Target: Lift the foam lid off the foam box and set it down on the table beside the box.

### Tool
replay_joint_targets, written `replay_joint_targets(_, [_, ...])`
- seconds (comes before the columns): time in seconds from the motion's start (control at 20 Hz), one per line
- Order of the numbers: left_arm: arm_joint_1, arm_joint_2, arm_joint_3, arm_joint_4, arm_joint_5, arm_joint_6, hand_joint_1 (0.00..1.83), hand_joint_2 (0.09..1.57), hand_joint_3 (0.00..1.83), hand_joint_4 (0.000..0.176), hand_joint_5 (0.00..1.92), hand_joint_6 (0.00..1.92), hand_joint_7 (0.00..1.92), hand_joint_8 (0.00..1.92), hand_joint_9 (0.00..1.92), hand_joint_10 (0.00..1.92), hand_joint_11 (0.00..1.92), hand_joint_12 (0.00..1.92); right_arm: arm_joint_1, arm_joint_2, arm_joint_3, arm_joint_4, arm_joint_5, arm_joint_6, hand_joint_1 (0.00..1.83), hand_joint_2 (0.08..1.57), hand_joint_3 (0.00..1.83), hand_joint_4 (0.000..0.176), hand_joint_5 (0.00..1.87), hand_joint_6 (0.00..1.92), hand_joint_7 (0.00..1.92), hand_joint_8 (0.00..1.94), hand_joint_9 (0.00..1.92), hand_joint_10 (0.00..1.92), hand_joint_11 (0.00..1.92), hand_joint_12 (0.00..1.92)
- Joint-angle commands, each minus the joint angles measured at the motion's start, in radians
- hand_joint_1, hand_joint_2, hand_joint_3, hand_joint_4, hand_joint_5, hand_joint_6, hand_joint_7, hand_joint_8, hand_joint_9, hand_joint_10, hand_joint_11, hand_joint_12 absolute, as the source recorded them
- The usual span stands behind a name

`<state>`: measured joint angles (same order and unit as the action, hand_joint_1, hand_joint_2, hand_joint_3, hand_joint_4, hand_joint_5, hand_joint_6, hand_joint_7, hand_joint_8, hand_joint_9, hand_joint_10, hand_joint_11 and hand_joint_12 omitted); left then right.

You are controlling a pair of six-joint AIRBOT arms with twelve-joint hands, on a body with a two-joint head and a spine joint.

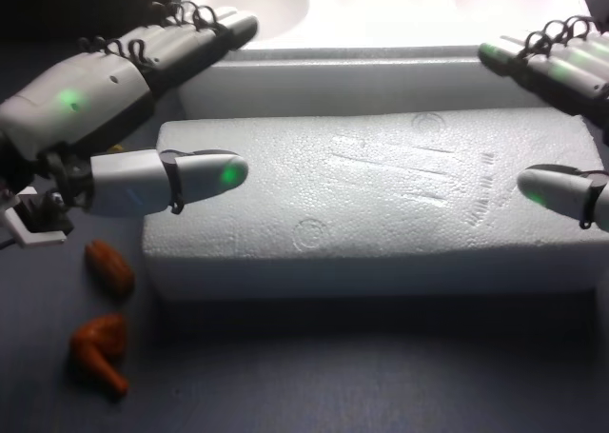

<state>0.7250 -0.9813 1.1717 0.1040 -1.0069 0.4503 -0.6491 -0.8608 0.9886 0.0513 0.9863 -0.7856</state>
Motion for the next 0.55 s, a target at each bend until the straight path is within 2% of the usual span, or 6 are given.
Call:
replay_joint_targets(0.0, [-0.013, 0.002, 0.003, -0.016, -0.108, -0.007, 0.27, 1.22, 0.0, 0.036, 0.0, 0.0, 0.0, 0.0, 0.0, 0.0, 0.0, 0.0, 0.013, 0.007, 0.006, 0.007, 0.111, 0.001, 0.22, 1.31, 0.0, 0.038, 0.0, 0.0, 0.0, 0.0, 0.0, 0.0, 0.0, 0.27])
replay_joint_targets(0.1, [-0.016, 0.0, 0.005, -0.012, -0.107, -0.009, 0.28, 1.23, 0.01, 0.04, 0.0, 0.0, 0.0, 0.0, 0.0, 0.0, 0.0, 0.0, 0.018, 0.003, 0.008, 0.004, 0.106, 0.001, 0.21, 1.3, 0.0, 0.037, 0.0, 0.0, 0.0, 0.0, 0.0, 0.0, 0.0, 0.26])
replay_joint_targets(0.2, [-0.018, -0.002, 0.005, -0.01, -0.106, -0.01, 0.27, 1.23, 0.01, 0.041, 0.0, 0.0, 0.0, 0.0, 0.0, 0.0, 0.0, 0.0, 0.02, 0.002, 0.009, 0.003, 0.105, 0.001, 0.19, 1.3, 0.0, 0.031, 0.0, 0.0, 0.0, 0.0, 0.0, 0.0, 0.0, 0.5])
replay_joint_targets(0.25, [-0.019, -0.003, 0.006, -0.008, -0.105, -0.01, 0.27, 1.23, 0.01, 0.035, 0.0, 0.0, 0.0, 0.0, 0.0, 0.0, 0.0, 0.0, 0.021, 0.0, 0.009, 0.002, 0.103, 0.0, 0.19, 1.29, 0.0, 0.019, 0.0, 0.0, 0.0, 0.0, 0.0, 0.0, 0.0, 0.61])
replay_joint_targets(0.35, [-0.02, -0.003, 0.006, -0.007, -0.104, -0.01, 0.27, 1.22, 0.0, 0.028, 0.0, 0.0, 0.0, 0.0, 0.0, 0.0, 0.0, 0.0, 0.023, -0.001, 0.01, 0.002, 0.102, 0.0, 0.19, 1.29, 0.0, 0.005, 0.0, 0.0, 0.0, 0.0, 0.0, 0.0, 0.0, 0.64])
replay_joint_targets(0.5, [-0.023, -0.005, 0.007, -0.005, -0.102, -0.01, 0.27, 1.23, 0.01, 0.035, 0.0, 0.0, 0.0, 0.0, 0.0, 0.0, 0.0, 0.0, 0.025, -0.004, 0.012, 0.001, 0.098, -0.001, 0.16, 1.28, 0.0, 0.016, 0.0, 0.0, 0.0, 0.0, 0.0, 0.0, 0.0, 0.64])
